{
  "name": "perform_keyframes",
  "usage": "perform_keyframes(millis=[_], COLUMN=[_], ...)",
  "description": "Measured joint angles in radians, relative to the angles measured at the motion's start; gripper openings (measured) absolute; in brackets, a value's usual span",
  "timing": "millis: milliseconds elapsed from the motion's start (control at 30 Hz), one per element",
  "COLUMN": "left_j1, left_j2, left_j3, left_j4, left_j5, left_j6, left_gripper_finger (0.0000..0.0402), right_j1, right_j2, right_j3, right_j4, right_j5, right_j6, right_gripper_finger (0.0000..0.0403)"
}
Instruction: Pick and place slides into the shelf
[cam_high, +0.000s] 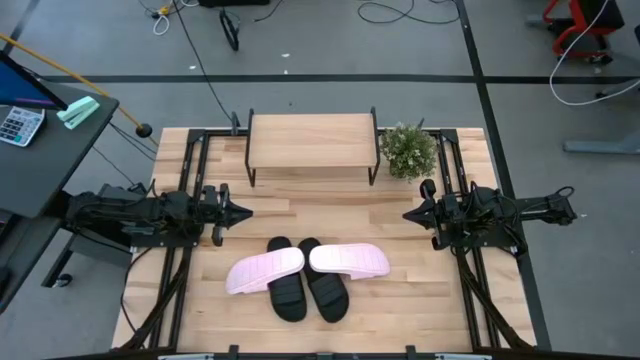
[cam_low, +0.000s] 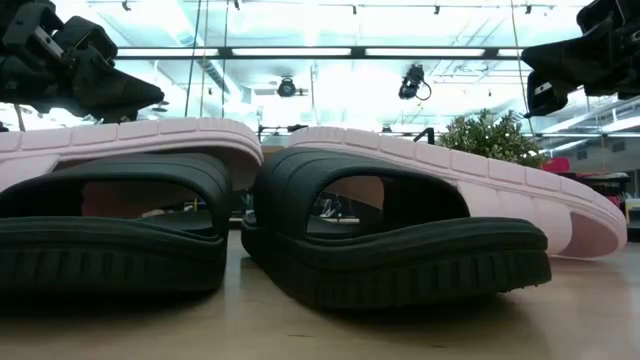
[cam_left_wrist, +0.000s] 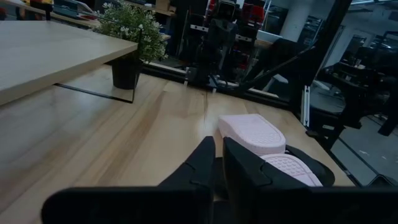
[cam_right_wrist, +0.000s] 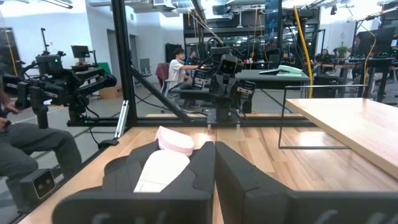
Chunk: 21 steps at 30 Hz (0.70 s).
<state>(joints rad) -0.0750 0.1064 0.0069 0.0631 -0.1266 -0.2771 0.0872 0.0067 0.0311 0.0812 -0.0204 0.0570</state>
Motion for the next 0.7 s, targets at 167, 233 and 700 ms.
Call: perform_keyframes(millis=[167,233,700], left_j1=[0.0,0.0,0.0], left_j2=[0.0,0.0,0.0], left_j3=[0.0,0.0,0.0], left_j4=[0.0,0.0,0.0], left_j5=[0.0,0.0,0.0], left_j6=[0.0,0.0,0.0], left_gripper_finger=[0.0028,0.003,0.0033], right_j1=[0.0,0.0,0.0], right_j2=[0.0,0.0,0.0], right_j3=[0.0,0.0,0.0], right_j4=[0.0,0.0,0.0], right_j5=[0.0,0.0,0.0], right_j6=[0.0,0.0,0.0], right_gripper_finger=[0.0016,0.0016,0.0016])
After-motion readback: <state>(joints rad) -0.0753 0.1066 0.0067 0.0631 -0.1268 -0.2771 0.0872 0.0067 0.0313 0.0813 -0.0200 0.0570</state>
